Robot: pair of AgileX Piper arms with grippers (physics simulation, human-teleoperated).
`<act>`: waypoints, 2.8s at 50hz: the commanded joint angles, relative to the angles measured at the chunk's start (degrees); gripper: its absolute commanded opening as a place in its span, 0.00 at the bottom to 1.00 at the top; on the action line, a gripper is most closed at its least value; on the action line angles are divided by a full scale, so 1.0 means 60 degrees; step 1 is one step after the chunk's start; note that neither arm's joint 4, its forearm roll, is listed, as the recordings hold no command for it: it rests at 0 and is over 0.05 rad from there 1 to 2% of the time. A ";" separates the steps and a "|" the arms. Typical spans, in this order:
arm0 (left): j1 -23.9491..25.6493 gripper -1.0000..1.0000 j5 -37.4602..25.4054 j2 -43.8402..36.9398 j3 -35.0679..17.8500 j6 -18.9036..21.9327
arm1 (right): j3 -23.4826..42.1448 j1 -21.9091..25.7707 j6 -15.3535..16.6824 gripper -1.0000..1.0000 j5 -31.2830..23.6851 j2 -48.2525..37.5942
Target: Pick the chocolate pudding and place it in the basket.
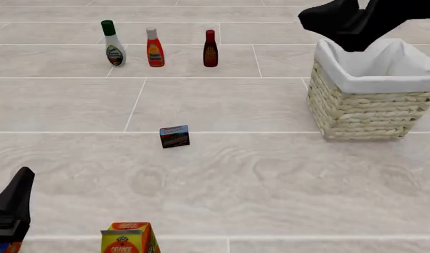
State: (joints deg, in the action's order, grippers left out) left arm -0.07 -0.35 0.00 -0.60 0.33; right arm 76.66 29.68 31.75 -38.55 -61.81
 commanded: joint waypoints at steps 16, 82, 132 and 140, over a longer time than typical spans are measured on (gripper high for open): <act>0.0017 1.00 0.0002 -0.0005 -0.0002 -0.0001 | 0.3682 0.0613 0.1553 1.00 -0.1879 -0.3789; 0.0013 1.00 -0.0089 -0.0003 -0.0088 0.0000 | 0.7356 0.1730 0.3460 1.00 -0.2134 -0.8993; 0.0011 1.00 -0.0059 -0.0003 -0.0061 0.0002 | 0.7488 0.2004 0.3575 1.00 -0.2198 -1.0552; 0.0012 1.00 -0.0061 -0.0003 -0.0061 0.0001 | 0.7522 0.2127 0.3508 1.00 -0.2153 -1.0772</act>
State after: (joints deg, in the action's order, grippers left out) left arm -0.09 -0.73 0.00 -0.98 0.37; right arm 121.21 41.93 53.13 -51.66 -124.86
